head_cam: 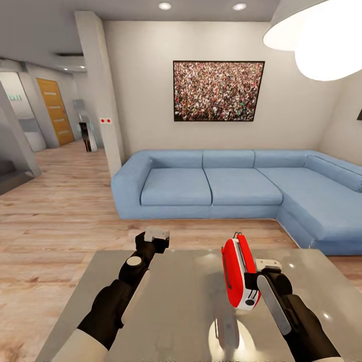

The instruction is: Turn on the radio receiver that's on the table in the living room.

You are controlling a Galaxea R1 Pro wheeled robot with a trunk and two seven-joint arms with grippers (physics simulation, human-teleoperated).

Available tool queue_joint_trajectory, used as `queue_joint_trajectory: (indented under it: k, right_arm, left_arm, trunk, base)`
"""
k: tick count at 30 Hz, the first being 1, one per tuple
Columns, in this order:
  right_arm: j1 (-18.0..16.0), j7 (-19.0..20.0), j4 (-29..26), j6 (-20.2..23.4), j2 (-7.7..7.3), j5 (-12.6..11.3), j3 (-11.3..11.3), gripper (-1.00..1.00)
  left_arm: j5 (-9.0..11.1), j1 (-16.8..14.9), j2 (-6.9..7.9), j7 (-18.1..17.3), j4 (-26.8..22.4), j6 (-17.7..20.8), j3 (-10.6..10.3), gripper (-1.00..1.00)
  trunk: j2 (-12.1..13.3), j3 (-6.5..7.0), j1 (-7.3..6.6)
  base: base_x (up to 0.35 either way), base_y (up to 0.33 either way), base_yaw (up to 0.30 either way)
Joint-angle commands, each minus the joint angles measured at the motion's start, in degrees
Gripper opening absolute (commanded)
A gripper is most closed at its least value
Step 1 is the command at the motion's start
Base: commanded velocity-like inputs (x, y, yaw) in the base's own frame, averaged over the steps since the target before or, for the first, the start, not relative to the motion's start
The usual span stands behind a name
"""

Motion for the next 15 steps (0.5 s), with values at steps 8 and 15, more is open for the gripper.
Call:
queue_joint_trajectory:
  k: [8, 15]
  right_arm:
    - [0.0, 0.0, 0.0, 0.0, 0.00, 0.3, 0.0, -1.00]
    - [0.0, 0.0, 0.0, 0.0, 0.02, 0.3, 0.0, -1.00]
  left_arm:
    - [0.0, 0.0, 0.00, 0.0, 0.0, 0.0, 0.0, 1.00]
    - [0.0, 0.0, 0.00, 0.0, 0.0, 0.0, 0.0, 1.00]
  trunk:
    - [0.0, -0.73, 0.00]
    - [0.0, -1.37, 0.00]
  base:
    - [0.000, 0.000, 0.000]
    - [0.000, 0.000, 0.000]
